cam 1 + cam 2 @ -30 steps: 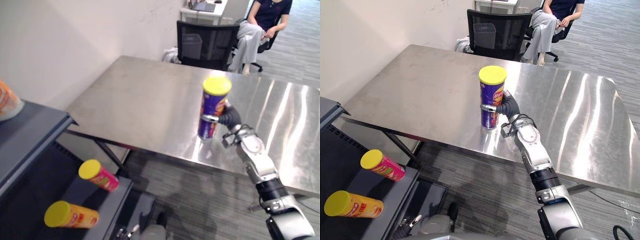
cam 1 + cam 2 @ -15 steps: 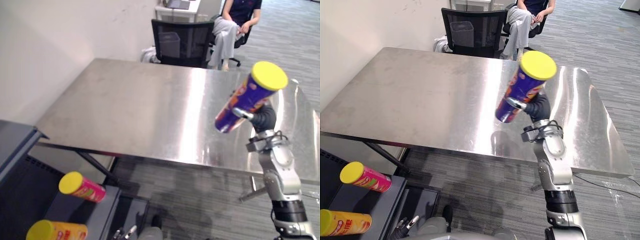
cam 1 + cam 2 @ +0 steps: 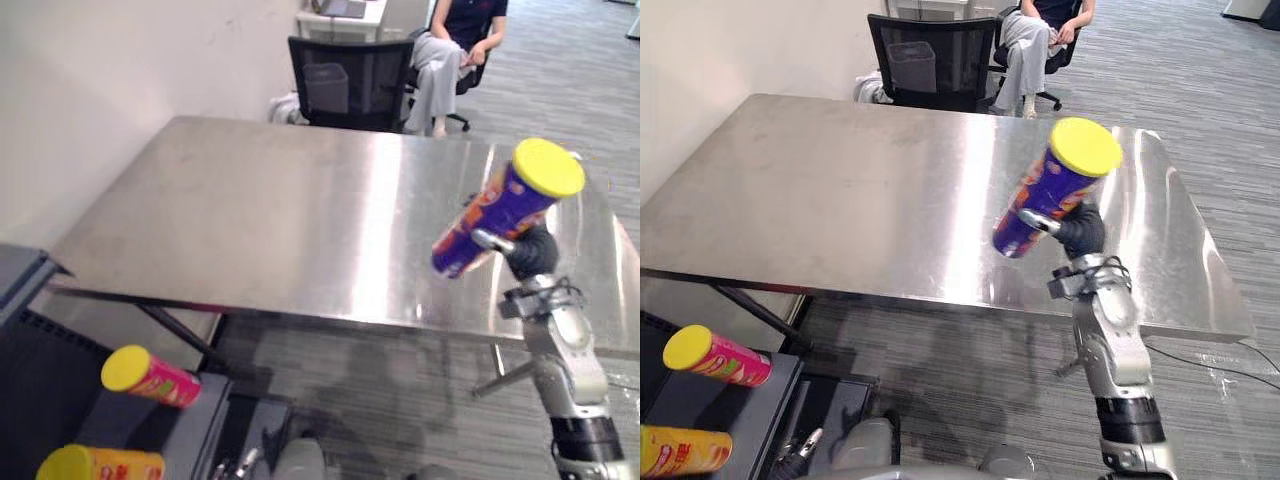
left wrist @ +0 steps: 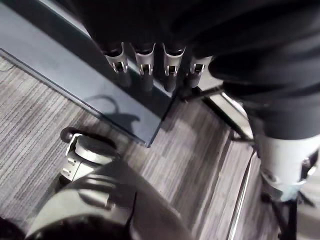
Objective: Put the gum and the chips on the shelf.
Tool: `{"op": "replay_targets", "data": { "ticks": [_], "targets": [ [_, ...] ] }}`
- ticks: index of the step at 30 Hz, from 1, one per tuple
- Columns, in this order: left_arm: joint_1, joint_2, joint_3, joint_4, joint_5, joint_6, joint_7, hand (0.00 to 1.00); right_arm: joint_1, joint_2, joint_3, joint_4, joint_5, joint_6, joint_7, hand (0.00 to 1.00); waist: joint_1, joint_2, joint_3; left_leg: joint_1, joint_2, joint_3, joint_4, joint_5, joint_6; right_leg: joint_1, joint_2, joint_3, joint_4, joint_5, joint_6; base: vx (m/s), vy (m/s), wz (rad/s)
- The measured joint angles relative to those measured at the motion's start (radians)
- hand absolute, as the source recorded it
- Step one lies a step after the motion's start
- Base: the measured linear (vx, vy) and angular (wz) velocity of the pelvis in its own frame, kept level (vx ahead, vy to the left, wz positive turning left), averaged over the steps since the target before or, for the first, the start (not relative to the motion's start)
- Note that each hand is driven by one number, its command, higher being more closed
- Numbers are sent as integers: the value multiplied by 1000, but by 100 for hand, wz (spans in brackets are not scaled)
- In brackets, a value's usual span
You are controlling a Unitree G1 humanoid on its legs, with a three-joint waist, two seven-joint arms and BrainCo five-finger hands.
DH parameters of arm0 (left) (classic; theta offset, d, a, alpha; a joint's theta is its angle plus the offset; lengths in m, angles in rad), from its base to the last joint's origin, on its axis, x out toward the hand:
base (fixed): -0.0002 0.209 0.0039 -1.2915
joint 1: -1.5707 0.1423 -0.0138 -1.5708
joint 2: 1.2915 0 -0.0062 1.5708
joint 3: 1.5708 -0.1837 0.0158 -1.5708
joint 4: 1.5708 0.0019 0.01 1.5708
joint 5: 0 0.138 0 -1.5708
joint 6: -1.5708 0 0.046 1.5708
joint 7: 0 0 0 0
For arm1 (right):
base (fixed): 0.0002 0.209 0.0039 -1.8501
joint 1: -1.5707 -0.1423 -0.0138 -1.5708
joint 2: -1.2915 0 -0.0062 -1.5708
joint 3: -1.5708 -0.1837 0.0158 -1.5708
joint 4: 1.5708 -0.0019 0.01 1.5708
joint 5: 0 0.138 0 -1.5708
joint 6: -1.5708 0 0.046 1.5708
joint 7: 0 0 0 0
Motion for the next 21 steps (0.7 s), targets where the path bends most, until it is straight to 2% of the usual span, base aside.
{"op": "replay_targets", "data": {
  "ticks": [2, 3, 4, 5, 6, 7, 8, 10, 11, 12, 13, 16, 17, 19, 20, 21],
  "targets": [
    [8, -15, 10, -13, -32, -12, 1, 0, -69, 1, 53, 61, 1, 0, 12, 100, 25, 26, 21, -20, 10, 17, 23, 48, 16, 8, 9, -24, 17, -16, -26, -206, -139, 49],
    [15, -21, 8, -32, -37, -20, -2, 0, -94, 2, 60, 91, 1, -4, 12, 100, 33, 37, 30, -52, 10, 66, 15, 110, 47, 6, 9, -61, 24, -28, -43, -251, -146, 129],
    [14, -21, 7, -44, -37, -29, -6, 0, -93, 3, 48, 111, 0, -16, 9, 100, 25, 24, 33, -77, -7, 112, -58, 221, 83, -5, -16, -116, 12, -30, -71, -259, -138, 158],
    [12, -22, 7, -43, -36, -32, -8, 0, -93, 0, 36, 120, 0, -18, 8, 100, 21, 13, 37, -93, -1, 174, -52, 214, 115, -13, -29, -166, 9, -19, -88, -220, -104, 154],
    [11, -22, 7, -40, -37, -30, -11, 0, -94, -2, 18, 125, 0, -20, 4, 100, 31, 26, 45, -117, 34, 279, 56, 142, 154, -16, -38, -226, 9, -10, -94, -226, -113, 131],
    [21, -15, 8, -29, -36, -23, -12, 0, -89, 3, 13, 125, -1, -34, -3, 100, 30, 32, 48, -118, 79, 388, 181, 50, 174, -19, -50, -295, 8, -4, -97, -206, -112, 158],
    [22, -10, 10, -4, -35, -12, -11, 0, -87, 1, 10, 124, -2, -43, -4, 100, 18, 31, 48, -83, 104, 472, 245, -8, 169, -20, -74, -361, 9, -1, -102, -210, -110, 153],
    [16, -14, 9, 27, -30, -3, -13, 0, -85, -13, -1, 119, -4, -56, -15, 100, -2, 29, 47, -16, 136, 544, 282, -45, 154, -24, -116, -449, 23, 0, -104, -122, -48, 163],
    [9, -24, 9, 49, -26, -1, -17, 0, -83, -41, -15, 111, -4, -64, -24, 100, -7, 43, 38, 39, 171, 576, 300, -35, 160, -43, -160, -514, 58, -8, -102, -92, -3, 167],
    [9, -31, 10, 52, -26, 1, -17, 0, -83, -55, -22, 106, -4, -66, -31, 100, -8, 53, 31, 58, 182, 580, 295, -14, 163, -52, -183, -543, 85, -16, -98, -116, 49, 213],
    [4, -40, 6, 62, -19, -5, -28, 0, -83, -82, -53, 97, -4, -69, -52, 100, -9, 53, 29, 33, 159, 643, 248, 7, 176, -84, -249, -603, 163, -28, -82, -114, 61, 161],
    [18, -34, 10, 89, -17, -10, -39, 0, -83, -82, -54, 78, -4, -68, -64, 100, 4, 46, 26, 30, 102, 668, 151, 29, 211, -62, -289, -670, 175, -26, -79, -56, 45, 118],
    [26, -32, 10, 88, -15, -11, -41, 0, -83, -83, -56, 57, -4, -68, -69, 100, 1, 45, 21, 30, 82, 674, 101, 36, 205, -59, -295, -684, 180, -26, -79, -58, 56, 137],
    [26, -30, 9, 89, -12, -12, -44, 0, -83, -87, -70, 12, -4, -69, -83, 100, -6, 40, 1, 30, 29, 668, -63, 63, 166, -70, -307, -735, 180, -25, -80, -71, 81, 115],
    [18, -30, 9, 94, 5, -10, -45, 0, -85, -86, -87, -3, -4, -71, -91, 100, -9, 32, -8, 28, 16, 680, -112, 45, 141, -81, -309, -772, 191, -27, -83, -32, 82, 98],
    [6, -31, 2, 112, 14, -10, -45, 0, -83, -85, -95, -2, -5, -70, -113, 100, -10, 37, -12, 31, 18, 690, -124, 31, 121, -78, -311, -799, 213, -29, -86, -25, 101, 102]
  ]
}}
